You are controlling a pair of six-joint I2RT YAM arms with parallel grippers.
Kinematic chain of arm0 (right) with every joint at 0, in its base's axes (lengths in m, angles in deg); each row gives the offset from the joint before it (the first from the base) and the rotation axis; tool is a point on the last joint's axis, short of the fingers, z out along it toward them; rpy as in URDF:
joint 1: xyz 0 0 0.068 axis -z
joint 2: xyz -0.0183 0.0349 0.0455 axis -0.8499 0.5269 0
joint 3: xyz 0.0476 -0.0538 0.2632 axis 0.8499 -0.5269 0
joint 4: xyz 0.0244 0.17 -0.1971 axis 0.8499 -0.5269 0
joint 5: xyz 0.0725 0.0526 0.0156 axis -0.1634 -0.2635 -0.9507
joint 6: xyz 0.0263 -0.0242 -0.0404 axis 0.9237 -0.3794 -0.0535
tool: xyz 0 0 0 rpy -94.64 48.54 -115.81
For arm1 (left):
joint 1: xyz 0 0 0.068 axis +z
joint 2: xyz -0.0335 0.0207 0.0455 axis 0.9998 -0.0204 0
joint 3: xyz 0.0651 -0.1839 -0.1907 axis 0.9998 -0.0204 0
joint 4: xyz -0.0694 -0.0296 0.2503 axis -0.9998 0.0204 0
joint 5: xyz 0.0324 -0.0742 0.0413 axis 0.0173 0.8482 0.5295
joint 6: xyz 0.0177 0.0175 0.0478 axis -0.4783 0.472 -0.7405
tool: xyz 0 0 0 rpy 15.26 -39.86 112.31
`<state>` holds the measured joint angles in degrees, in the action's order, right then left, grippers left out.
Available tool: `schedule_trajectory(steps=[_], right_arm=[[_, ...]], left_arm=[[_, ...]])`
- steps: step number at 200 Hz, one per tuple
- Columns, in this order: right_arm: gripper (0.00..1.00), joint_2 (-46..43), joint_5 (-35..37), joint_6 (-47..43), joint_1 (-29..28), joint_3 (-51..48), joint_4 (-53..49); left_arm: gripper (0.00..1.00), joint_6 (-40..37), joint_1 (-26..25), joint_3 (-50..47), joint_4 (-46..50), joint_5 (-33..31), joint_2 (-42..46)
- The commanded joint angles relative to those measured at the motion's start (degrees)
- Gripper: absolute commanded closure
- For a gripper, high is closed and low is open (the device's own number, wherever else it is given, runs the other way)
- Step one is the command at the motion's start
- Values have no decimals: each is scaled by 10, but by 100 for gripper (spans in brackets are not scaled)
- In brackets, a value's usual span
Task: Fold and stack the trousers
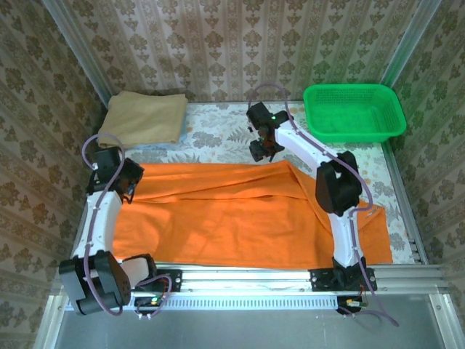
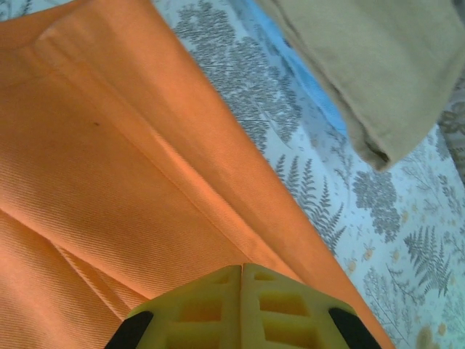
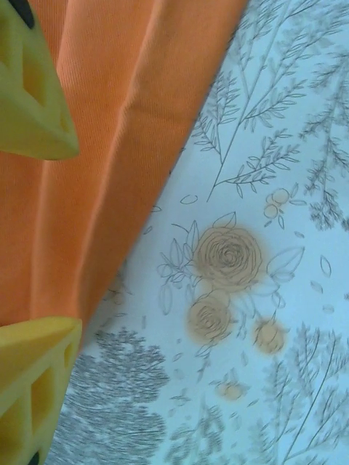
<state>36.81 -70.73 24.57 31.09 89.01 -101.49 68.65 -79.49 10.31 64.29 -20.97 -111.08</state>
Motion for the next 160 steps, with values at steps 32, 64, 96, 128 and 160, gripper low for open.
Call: schedule_trajectory(steps=[32,64,96,128,160], right_arm=[[40,112,-129,-177,9,177,-124],[43,93,-145,-158,-2,135,-65],[42,16,-108,-76,-6,29,49],[40,-76,-72,14,-6,-132,175],[38,-124,-59,42,28,-230,228]], left_arm=[[99,-47,19,32,56,31,-30],[83,-74,51,47,88,52,-57],[70,-50,139,38,43,174,-104],[64,-62,197,101,72,256,-183],[60,-81,196,150,125,114,-214]])
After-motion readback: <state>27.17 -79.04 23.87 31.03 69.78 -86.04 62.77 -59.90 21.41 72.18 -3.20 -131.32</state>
